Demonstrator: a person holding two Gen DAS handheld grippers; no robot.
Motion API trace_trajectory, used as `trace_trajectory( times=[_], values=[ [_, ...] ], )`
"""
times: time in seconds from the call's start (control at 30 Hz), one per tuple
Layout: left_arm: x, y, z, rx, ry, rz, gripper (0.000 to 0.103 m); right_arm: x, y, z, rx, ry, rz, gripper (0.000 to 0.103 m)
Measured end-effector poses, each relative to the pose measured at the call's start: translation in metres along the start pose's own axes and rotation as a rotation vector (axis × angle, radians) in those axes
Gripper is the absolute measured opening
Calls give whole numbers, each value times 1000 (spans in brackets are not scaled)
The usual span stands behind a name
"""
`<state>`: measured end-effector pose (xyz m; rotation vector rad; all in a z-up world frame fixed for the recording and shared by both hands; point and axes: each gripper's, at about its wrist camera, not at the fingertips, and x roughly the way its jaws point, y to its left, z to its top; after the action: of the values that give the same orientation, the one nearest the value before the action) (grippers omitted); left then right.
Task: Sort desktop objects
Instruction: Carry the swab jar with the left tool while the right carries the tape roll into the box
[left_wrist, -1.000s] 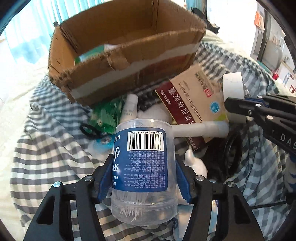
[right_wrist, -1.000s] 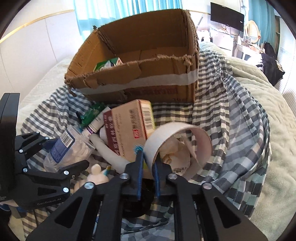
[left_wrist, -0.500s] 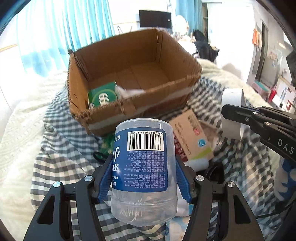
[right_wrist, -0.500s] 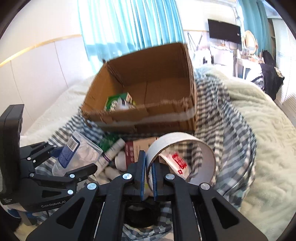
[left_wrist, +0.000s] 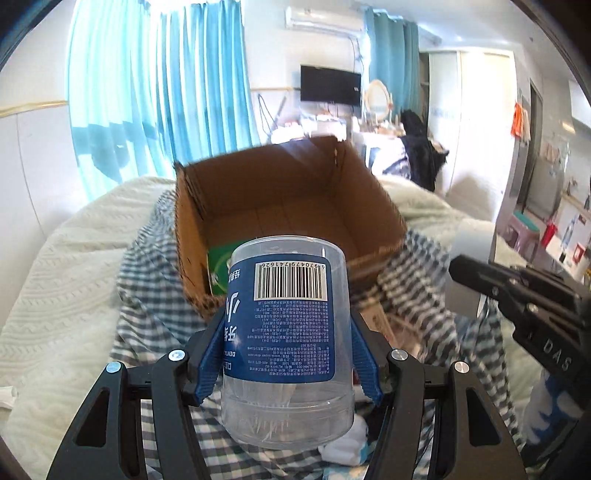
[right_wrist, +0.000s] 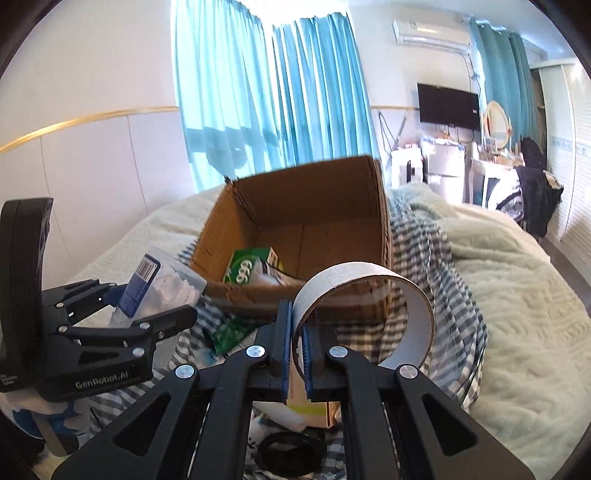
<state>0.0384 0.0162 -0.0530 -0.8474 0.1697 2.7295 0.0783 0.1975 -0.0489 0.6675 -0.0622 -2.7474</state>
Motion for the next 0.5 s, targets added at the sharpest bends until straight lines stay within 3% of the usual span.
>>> trace_trajectory(
  times=[0.5],
  values=[
    [-31,16,46,-67,-158,53,63,-27,22,56,-84,-192,-13,5]
  ],
)
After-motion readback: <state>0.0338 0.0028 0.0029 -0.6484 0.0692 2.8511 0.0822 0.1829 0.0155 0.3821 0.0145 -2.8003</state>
